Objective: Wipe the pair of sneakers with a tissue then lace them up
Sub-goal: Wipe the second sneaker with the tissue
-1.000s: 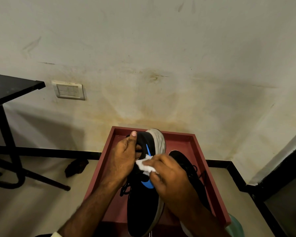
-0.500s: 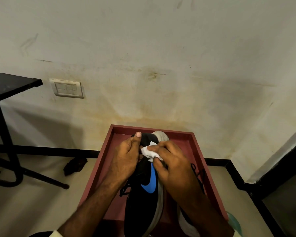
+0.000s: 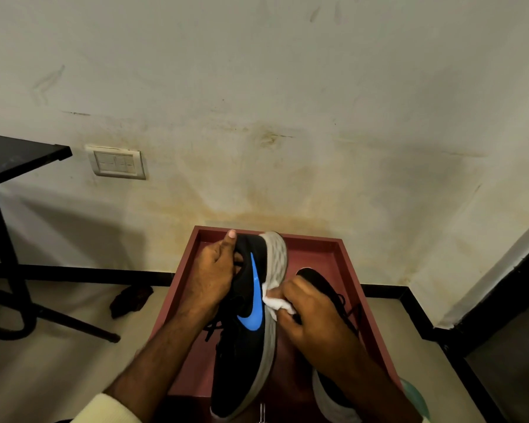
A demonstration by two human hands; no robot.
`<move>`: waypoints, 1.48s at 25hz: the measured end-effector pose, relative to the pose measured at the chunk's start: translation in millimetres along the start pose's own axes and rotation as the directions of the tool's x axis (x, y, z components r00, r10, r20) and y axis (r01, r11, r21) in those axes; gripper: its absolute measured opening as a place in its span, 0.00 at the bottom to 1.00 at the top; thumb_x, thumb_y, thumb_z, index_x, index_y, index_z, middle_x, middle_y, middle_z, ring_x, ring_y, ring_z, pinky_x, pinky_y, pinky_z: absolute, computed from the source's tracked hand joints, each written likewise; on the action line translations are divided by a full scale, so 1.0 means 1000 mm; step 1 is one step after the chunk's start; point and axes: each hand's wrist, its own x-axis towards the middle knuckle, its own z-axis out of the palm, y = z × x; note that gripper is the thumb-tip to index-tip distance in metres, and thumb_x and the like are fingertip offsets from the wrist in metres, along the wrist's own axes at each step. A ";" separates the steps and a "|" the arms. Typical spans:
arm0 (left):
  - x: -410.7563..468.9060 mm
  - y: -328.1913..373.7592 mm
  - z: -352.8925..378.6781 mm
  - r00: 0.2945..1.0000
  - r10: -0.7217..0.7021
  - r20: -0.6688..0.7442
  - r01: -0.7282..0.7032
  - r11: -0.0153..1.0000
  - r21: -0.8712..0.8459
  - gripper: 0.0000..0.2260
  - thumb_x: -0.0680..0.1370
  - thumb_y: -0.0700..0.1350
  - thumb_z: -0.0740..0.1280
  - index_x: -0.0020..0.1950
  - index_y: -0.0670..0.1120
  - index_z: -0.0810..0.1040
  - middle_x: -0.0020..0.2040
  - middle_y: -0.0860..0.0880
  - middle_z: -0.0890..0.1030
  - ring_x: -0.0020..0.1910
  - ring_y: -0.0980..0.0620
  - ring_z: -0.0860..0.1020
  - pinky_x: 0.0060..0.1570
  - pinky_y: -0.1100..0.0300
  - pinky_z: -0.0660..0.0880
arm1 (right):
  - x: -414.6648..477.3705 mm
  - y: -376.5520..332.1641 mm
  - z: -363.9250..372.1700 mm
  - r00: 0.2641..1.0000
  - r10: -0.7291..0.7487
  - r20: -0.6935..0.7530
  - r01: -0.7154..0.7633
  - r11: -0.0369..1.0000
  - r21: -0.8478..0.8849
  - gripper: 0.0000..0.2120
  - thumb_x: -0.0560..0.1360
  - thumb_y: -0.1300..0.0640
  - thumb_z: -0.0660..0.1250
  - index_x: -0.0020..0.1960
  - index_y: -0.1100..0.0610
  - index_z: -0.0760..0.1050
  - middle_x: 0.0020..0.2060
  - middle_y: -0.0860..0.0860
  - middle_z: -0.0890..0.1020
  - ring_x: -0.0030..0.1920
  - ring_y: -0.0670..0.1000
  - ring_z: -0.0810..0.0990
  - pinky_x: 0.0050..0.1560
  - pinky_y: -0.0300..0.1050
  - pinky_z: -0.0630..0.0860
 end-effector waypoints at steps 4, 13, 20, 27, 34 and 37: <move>0.008 0.001 -0.002 0.999 -0.046 -0.004 0.045 0.998 -0.049 0.32 0.82 0.66 0.57 0.44 0.37 0.81 0.40 0.34 0.83 0.39 0.34 0.83 0.44 0.39 0.80 | 0.017 0.009 -0.005 0.980 0.057 -0.191 -0.072 0.995 -0.069 0.11 0.79 0.63 0.69 0.60 0.52 0.80 0.54 0.41 0.77 0.52 0.39 0.76 0.51 0.33 0.74; 0.012 0.002 -0.010 0.998 -0.035 -0.061 0.032 0.999 -0.034 0.28 0.84 0.63 0.57 0.39 0.41 0.78 0.34 0.41 0.78 0.35 0.44 0.76 0.37 0.54 0.72 | -0.003 0.009 0.000 0.997 -0.008 0.080 -0.002 0.992 0.128 0.08 0.79 0.61 0.70 0.56 0.52 0.82 0.50 0.40 0.80 0.52 0.43 0.81 0.52 0.38 0.78; 0.004 0.001 -0.003 0.996 0.042 0.076 -0.046 0.997 0.060 0.23 0.81 0.67 0.59 0.45 0.51 0.82 0.37 0.51 0.85 0.37 0.53 0.85 0.41 0.53 0.82 | 0.006 0.003 0.011 0.971 0.034 -0.237 -0.001 0.990 0.139 0.11 0.79 0.64 0.70 0.58 0.52 0.83 0.52 0.41 0.81 0.56 0.42 0.81 0.55 0.35 0.77; -0.004 0.003 -0.004 0.961 0.207 0.182 -0.255 0.918 0.302 0.21 0.77 0.59 0.72 0.63 0.49 0.75 0.38 0.51 0.83 0.42 0.49 0.84 0.48 0.44 0.82 | 0.004 0.009 0.017 0.986 0.027 -0.167 -0.009 0.994 0.112 0.12 0.79 0.64 0.69 0.58 0.51 0.82 0.52 0.40 0.80 0.55 0.40 0.80 0.54 0.39 0.78; -0.007 0.001 -0.001 0.935 0.276 0.224 -0.328 0.913 0.243 0.13 0.80 0.55 0.69 0.57 0.48 0.76 0.33 0.46 0.74 0.32 0.46 0.77 0.39 0.40 0.76 | 0.012 0.010 0.010 0.955 0.027 -0.294 -0.014 0.999 0.048 0.11 0.80 0.63 0.68 0.59 0.51 0.82 0.52 0.41 0.80 0.55 0.40 0.79 0.53 0.36 0.77; -0.001 -0.002 -0.006 0.958 0.226 0.175 -0.255 0.953 0.164 0.12 0.80 0.55 0.70 0.59 0.51 0.77 0.31 0.56 0.75 0.34 0.53 0.78 0.43 0.40 0.80 | 0.003 0.004 0.018 0.990 0.019 -0.138 -0.010 0.997 0.072 0.10 0.80 0.63 0.67 0.57 0.51 0.81 0.51 0.40 0.79 0.54 0.40 0.79 0.54 0.37 0.76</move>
